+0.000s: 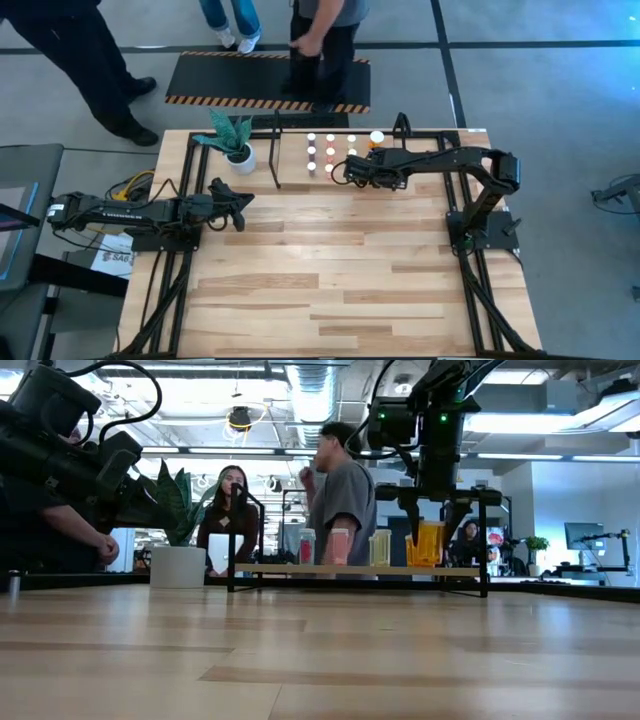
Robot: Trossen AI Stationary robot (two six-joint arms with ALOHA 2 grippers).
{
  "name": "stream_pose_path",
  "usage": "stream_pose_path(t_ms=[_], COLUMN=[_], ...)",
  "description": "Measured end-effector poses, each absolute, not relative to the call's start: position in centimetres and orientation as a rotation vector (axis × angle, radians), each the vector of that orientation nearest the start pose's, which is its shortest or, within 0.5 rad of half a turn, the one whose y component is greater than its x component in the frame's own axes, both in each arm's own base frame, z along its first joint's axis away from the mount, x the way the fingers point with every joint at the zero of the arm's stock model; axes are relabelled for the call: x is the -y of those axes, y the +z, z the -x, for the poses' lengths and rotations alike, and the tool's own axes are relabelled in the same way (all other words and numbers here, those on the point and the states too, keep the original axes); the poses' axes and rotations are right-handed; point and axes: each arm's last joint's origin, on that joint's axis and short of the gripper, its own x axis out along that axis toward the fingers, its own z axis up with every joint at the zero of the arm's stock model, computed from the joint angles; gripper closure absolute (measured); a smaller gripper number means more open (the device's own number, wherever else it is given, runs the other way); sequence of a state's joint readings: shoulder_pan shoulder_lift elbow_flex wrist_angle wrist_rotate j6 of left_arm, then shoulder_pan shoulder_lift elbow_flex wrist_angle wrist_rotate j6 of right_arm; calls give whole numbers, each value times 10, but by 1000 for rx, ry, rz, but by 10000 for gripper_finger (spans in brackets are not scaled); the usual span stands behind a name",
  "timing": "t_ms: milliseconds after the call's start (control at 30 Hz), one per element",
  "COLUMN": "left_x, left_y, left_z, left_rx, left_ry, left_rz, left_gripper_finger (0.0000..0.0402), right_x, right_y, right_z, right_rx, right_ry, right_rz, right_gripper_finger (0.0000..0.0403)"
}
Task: Pick and place medicine bottles onto shelf by color
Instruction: Put the orange pill bottle on the shelf
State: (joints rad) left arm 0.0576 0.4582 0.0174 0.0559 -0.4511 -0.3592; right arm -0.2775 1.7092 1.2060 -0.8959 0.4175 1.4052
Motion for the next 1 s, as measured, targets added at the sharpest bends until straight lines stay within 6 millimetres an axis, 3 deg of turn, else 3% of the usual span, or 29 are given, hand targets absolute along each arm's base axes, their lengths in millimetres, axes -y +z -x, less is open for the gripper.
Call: stream_pose_path(t_ms=[167, 367, 633, 867, 1000], left_x=[-19, -19, -19, -19, -19], left_y=[135, 135, 135, 135, 135], left_z=[-116, -116, -116, -116, -116], left_rx=[-286, -286, -287, -286, -286], left_ry=[564, 564, 564, 564, 565], left_rz=[271, 271, 271, 271, 271], left_gripper_finger=[388, 388, 388, 388, 388], right_x=[98, 98, 98, 98, 98], right_y=[207, 207, 207, 207, 207], right_z=[-301, -301, -301, -301, -301], right_rx=[-753, -753, -754, -754, -754], right_ry=[-1436, -1436, -1435, -1435, -1435], right_rz=[-1007, -1007, -1006, -1005, -1005], right_gripper_finger=[204, 175, 205, 175, 184])
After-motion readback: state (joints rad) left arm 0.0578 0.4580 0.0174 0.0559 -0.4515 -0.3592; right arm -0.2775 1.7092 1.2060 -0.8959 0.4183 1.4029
